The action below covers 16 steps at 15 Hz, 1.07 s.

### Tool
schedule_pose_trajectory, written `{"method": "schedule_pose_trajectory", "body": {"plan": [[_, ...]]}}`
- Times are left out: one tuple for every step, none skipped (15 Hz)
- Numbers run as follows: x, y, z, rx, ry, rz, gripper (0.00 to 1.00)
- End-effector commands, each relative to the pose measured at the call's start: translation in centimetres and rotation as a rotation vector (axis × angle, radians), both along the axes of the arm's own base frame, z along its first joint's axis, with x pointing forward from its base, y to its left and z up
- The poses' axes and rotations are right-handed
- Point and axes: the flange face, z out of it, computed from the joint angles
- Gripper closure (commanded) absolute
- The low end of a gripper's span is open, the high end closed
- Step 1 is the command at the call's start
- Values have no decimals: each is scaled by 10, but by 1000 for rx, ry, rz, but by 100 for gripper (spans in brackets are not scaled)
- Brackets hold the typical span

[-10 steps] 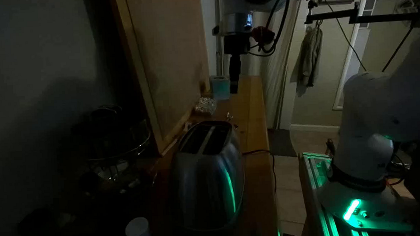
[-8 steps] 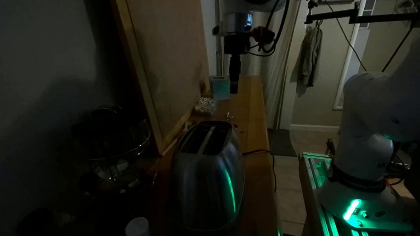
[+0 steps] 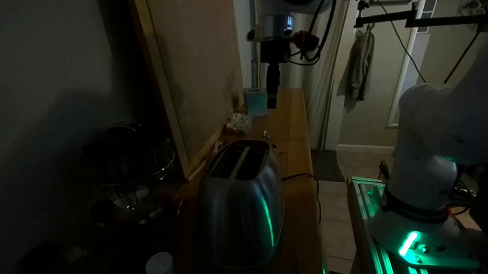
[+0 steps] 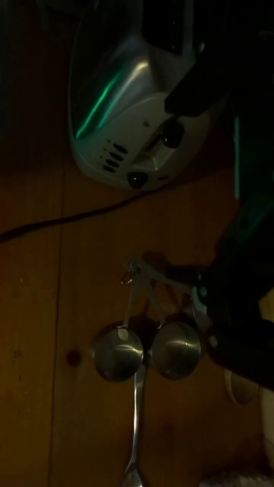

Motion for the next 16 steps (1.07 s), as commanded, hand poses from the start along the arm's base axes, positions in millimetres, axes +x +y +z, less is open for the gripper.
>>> {"method": "schedule_pose_trajectory", "body": {"plan": [[0,0,1,0,1,0,0],[0,0,0,0,1,0,0],[0,0,0,0,1,0,0],[0,0,0,0,1,0,0],[4,-3,2,-31,-4,0,0],[8,-8,2,-74,4,10,0],[11,-13,2,-123,16,35,0],[15,-17,0,-168,47,75,0],[19,-22,-2,-207,56,119,0],[24,-27,-4,-245,58,159,0],[27,-30,-6,-279,69,198,0],[32,-37,-9,-302,82,247,0],[36,-41,-12,-330,88,294,0],[40,-47,-12,-353,92,344,0],[44,-52,-12,-371,84,398,0],[32,-38,-13,-328,78,312,0]]}}
